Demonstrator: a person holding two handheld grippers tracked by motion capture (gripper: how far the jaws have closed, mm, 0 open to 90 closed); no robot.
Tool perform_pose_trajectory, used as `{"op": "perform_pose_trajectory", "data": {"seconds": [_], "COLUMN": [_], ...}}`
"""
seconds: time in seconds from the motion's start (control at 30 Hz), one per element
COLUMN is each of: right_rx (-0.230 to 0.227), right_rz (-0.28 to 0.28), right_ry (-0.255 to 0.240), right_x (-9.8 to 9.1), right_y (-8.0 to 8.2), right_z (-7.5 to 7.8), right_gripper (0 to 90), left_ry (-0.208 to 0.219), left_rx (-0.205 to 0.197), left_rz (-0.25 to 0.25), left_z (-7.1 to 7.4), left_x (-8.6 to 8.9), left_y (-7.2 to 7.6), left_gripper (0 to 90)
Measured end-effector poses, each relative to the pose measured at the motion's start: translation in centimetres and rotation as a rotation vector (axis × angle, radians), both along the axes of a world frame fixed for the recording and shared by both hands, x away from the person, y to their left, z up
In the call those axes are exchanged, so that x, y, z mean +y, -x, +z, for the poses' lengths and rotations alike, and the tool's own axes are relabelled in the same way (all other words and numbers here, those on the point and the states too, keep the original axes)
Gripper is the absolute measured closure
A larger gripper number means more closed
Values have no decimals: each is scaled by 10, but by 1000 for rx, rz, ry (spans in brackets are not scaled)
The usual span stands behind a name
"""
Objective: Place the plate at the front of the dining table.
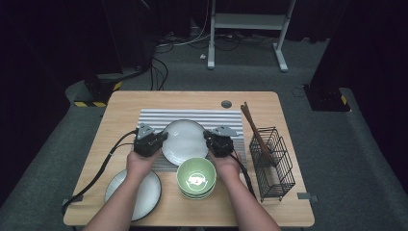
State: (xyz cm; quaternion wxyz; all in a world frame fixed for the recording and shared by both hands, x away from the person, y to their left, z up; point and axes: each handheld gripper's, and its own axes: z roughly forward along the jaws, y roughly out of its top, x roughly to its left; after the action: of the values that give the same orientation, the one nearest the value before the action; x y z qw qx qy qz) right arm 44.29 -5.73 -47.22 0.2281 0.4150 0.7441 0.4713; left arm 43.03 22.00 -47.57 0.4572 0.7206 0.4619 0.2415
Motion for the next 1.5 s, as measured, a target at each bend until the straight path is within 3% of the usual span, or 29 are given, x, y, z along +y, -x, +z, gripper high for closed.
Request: {"op": "perform_pose_trajectory", "data": {"seconds": [0.37, 0.6, 0.8, 0.9, 1.2, 1.33, 1.5], "right_rx": [13, 26, 36, 43, 83, 76, 101], "right_rz": [-10, -17, -21, -24, -27, -19, -30], "right_ry": [7, 16, 20, 30, 21, 43, 22], "right_x": [5, 6, 6, 7, 8, 8, 7], "right_y": [-11, -18, -23, -26, -35, -38, -42], "right_z": [-4, -8, -11, -12, -18, -18, -23], "right_gripper": [842, 841, 839, 836, 829, 827, 824], "left_ry": [21, -18, -10, -26, -72, -79, -98], "left_rx": [73, 108, 132, 166, 181, 188, 189], "left_rz": [4, 0, 2, -8, -9, -8, -9], "left_z": [-7, -7, -10, -9, -9, -8, -8], "left_x": [5, 1, 2, 3, 1, 2, -1], "left_y": [-16, -27, -33, -38, -43, -45, -47], "left_gripper": [796, 786, 785, 784, 782, 790, 790]}}
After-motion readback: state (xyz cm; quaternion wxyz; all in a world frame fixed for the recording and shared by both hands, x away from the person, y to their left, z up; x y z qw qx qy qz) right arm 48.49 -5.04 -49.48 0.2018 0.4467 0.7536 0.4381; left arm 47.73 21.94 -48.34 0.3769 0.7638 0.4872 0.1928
